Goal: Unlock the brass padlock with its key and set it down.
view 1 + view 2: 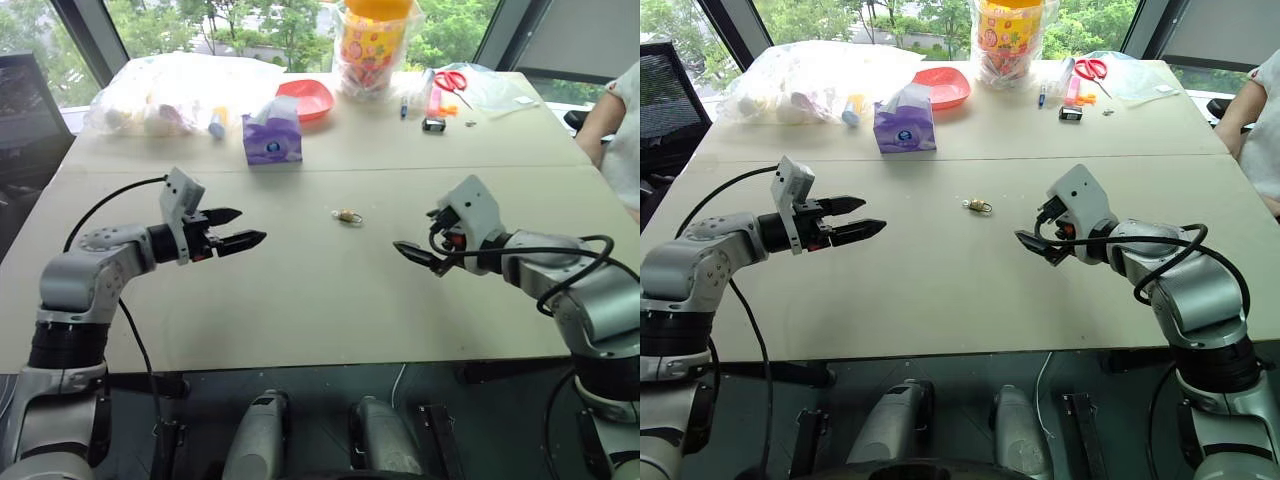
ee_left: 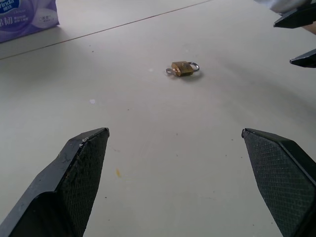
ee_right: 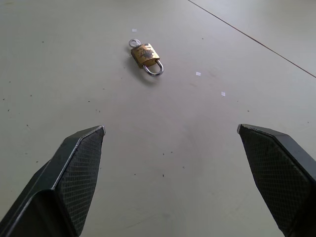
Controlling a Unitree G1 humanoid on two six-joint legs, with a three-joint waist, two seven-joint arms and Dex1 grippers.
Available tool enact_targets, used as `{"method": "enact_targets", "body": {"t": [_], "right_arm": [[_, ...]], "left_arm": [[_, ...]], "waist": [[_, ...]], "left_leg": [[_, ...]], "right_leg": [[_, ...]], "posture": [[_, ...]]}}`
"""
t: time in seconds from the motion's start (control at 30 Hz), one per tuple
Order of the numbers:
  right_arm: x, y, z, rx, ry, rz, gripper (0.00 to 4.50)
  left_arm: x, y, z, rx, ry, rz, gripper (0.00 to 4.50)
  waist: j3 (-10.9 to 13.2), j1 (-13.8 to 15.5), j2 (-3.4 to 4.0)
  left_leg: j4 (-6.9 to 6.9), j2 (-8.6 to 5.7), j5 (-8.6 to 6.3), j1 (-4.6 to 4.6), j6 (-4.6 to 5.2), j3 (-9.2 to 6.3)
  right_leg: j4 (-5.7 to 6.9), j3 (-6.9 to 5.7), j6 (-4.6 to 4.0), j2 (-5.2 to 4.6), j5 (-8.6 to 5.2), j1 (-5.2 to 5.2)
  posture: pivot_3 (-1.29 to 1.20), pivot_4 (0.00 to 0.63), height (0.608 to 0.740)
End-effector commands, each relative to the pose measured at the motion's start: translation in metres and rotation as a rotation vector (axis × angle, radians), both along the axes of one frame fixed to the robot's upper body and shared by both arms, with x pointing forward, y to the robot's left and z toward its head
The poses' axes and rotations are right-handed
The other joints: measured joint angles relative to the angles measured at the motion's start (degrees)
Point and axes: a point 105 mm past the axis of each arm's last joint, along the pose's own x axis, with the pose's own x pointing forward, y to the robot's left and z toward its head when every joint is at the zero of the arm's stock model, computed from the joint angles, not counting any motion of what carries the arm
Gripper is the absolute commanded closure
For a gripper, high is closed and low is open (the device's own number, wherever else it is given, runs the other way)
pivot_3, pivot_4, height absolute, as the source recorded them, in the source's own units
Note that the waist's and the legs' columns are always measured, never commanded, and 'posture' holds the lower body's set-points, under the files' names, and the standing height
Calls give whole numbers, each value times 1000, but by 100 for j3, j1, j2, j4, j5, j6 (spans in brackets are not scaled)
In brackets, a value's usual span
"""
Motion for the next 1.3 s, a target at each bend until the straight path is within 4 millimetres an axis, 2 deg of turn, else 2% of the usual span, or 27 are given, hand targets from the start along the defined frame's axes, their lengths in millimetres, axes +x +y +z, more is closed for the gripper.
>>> {"method": "enact_targets", "body": {"t": [0.03, 0.13, 0.4, 0.6, 0.77, 0.87, 1.03, 1.17, 1.3], "right_arm": [[5, 5, 11, -9, -49, 29, 0], [9, 4, 11, -20, -47, 35, 0], [17, 8, 11, -29, -52, 44, 0], [27, 13, 13, -42, -44, 61, 0], [61, 38, 13, -30, -26, 70, 0], [80, 57, 9, -43, 14, 120, 0], [97, 80, -4, 14, 138, 202, 0], [108, 98, -16, 63, 206, 243, 0], [116, 99, -38, -27, 202, 226, 0]], "left_arm": [[8, 1, 7, 27, -53, 5, 22], [11, 0, 9, 31, -62, -6, 22], [4, -12, 8, 36, -48, -103, 22], [13, -11, 16, 46, -77, -108, 22], [28, -17, 28, 71, -118, -152, 22], [26, -17, 32, 119, -118, -233, 22], [17, -8, 37, 175, -106, -302, 22], [16, 3, 44, 152, -124, -244, 22], [12, 3, 39, 131, -122, -205, 22]], "waist": [[0, 2, 0], [0, 2, 0], [0, 0, 0], [0, -1, 0], [0, -30, 0], [0, -36, 0], [1, -39, 1], [2, -51, 3], [2, -53, 3]], "left_leg": [[0, 0, 0, 0, 0, 0], [7, 1, 0, 0, 0, 0], [8, 3, 0, -2, 0, 0], [11, 4, 0, -2, 0, 0], [22, 7, 0, -1, 0, 3], [29, 12, 0, -3, 0, 6], [26, 27, 1, -12, -1, 17], [22, 37, 2, -12, -4, 19], [20, 39, 4, -10, -8, 20]], "right_leg": [[0, 0, 0, 0, 0, 0], [4, 0, 1, 4, 1, 1], [3, 0, 2, 7, 2, 1], [6, 0, 3, 8, 2, 1], [15, 1, 6, 17, 5, -1], [19, 4, 6, 30, 6, -3], [17, 11, 6, 48, 5, -16], [19, 13, 5, 53, 6, -21], [24, 16, 4, 53, 6, -23]], "posture": [[0, 150, 740], [0, 150, 740], [0, 150, 740], [0, 150, 740], [0, 150, 740], [0, 150, 740], [0, 150, 740], [0, 150, 740], [0, 150, 740]]}}
